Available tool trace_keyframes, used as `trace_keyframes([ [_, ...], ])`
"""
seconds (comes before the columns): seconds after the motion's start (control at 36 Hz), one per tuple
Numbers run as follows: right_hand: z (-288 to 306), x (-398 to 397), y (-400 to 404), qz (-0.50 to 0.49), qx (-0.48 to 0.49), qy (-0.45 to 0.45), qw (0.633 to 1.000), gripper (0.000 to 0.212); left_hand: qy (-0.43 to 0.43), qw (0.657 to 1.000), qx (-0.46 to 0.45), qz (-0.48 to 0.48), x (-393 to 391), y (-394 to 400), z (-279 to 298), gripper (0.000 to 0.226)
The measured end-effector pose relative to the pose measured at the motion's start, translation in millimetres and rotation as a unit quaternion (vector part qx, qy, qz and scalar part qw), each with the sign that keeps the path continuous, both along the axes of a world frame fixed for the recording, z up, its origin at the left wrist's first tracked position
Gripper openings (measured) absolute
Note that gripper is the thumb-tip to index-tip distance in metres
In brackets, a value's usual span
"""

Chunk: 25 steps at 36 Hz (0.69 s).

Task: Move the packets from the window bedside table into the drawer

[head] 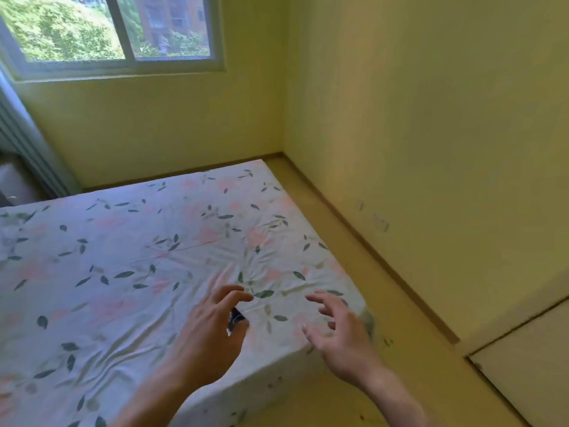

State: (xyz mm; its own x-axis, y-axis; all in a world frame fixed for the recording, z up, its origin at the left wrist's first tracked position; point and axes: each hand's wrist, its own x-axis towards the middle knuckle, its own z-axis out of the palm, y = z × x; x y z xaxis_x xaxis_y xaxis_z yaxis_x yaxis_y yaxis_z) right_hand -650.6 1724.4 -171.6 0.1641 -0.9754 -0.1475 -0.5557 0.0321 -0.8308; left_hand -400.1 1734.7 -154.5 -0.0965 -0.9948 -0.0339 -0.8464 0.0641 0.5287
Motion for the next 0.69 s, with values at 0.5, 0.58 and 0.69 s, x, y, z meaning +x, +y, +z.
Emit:
trace_keyframes([
  [0.5,4.1,-294.1,-188.4,-0.164,-0.01,0.032,0.986,0.044,0.006,0.986,0.011,-0.165,-289.5,-282.4,-21.0,0.034],
  [0.58,1.7,-347.4,-215.8,-0.2,-0.001,0.027,0.979,0.043,-0.019,0.981,0.007,-0.194,-338.1,-330.6,-18.9,0.037],
  [0.69,0.3,-409.8,-253.3,-0.224,-0.009,0.018,0.974,0.042,-0.003,0.976,0.003,-0.22,-406.2,-384.9,-6.5,0.039],
])
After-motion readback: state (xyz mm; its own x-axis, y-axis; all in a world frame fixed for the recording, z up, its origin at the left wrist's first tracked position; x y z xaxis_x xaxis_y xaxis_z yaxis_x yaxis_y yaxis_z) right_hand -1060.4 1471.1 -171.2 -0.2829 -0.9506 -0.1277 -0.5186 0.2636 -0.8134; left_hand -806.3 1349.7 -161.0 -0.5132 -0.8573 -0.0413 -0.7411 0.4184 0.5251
